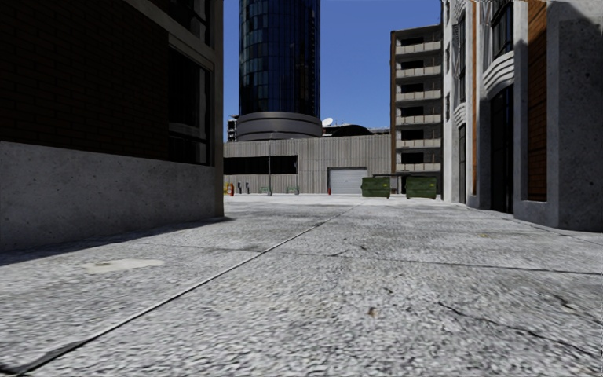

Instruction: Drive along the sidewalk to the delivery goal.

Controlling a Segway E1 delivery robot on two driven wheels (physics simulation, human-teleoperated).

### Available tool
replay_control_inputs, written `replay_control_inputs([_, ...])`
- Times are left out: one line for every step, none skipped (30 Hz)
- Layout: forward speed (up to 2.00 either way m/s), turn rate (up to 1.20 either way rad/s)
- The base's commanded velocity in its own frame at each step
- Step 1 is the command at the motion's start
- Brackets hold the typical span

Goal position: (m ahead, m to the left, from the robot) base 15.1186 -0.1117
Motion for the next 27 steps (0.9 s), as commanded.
replay_control_inputs([2.0, 0.0])
replay_control_inputs([2.0, 0.0])
replay_control_inputs([2.0, 0.0])
replay_control_inputs([2.0, 0.0])
replay_control_inputs([2.0, 0.0])
replay_control_inputs([2.0, 0.0])
replay_control_inputs([2.0, 0.0])
replay_control_inputs([2.0, 0.0])
replay_control_inputs([2.0, 0.0])
replay_control_inputs([2.0, 0.0])
replay_control_inputs([2.0, 0.0])
replay_control_inputs([2.0, 0.0])
replay_control_inputs([2.0, 0.0])
replay_control_inputs([2.0, 0.0])
replay_control_inputs([2.0, 0.0])
replay_control_inputs([2.0, 0.0])
replay_control_inputs([2.0, 0.0])
replay_control_inputs([2.0, 0.0])
replay_control_inputs([2.0, 0.0])
replay_control_inputs([2.0, 0.0])
replay_control_inputs([2.0, 0.0])
replay_control_inputs([2.0, 0.0])
replay_control_inputs([2.0, 0.0])
replay_control_inputs([2.0, 0.0])
replay_control_inputs([2.0, 0.0])
replay_control_inputs([2.0, 0.0])
replay_control_inputs([2.0, 0.0])
